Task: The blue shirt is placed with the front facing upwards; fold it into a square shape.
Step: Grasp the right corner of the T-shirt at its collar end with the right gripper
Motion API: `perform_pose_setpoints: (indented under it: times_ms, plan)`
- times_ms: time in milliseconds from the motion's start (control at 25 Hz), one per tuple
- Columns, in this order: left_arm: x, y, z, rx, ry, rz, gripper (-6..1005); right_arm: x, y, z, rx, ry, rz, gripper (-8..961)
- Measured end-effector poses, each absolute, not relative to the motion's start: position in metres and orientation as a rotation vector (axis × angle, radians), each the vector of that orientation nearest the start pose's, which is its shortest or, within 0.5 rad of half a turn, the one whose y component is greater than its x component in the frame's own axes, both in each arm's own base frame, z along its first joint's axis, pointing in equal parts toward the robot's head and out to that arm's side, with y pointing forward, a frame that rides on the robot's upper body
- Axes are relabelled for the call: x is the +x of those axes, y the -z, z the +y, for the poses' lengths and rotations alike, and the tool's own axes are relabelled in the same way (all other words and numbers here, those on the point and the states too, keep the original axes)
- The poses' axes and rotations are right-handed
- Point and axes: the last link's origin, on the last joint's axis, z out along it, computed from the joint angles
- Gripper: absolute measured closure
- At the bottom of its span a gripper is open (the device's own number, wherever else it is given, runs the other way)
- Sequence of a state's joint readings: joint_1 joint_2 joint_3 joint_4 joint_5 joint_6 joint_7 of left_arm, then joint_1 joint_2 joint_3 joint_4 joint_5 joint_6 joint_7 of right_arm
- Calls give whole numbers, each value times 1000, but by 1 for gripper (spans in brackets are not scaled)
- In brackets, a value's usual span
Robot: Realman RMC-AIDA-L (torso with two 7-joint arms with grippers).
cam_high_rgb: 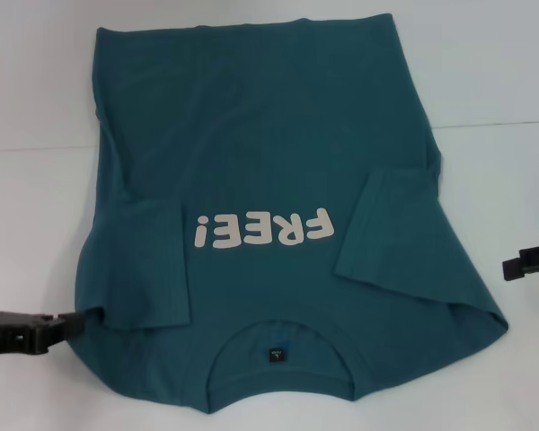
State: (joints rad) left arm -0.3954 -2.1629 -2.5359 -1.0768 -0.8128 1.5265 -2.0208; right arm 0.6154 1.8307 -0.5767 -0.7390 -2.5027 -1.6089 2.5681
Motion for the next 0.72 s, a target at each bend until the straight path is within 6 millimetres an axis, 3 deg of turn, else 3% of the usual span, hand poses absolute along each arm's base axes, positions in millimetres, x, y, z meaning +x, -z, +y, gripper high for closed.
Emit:
perform_pose_setpoints:
  times_ms: [360,720]
  plan:
    - [-304,-42,309,-2376,373,-1314,963,335,-79,350,-2010,-67,1981,72]
    - [-301,-41,311,-2389,376,-1307,963,334,-70,354,-2010,-46,1952,77]
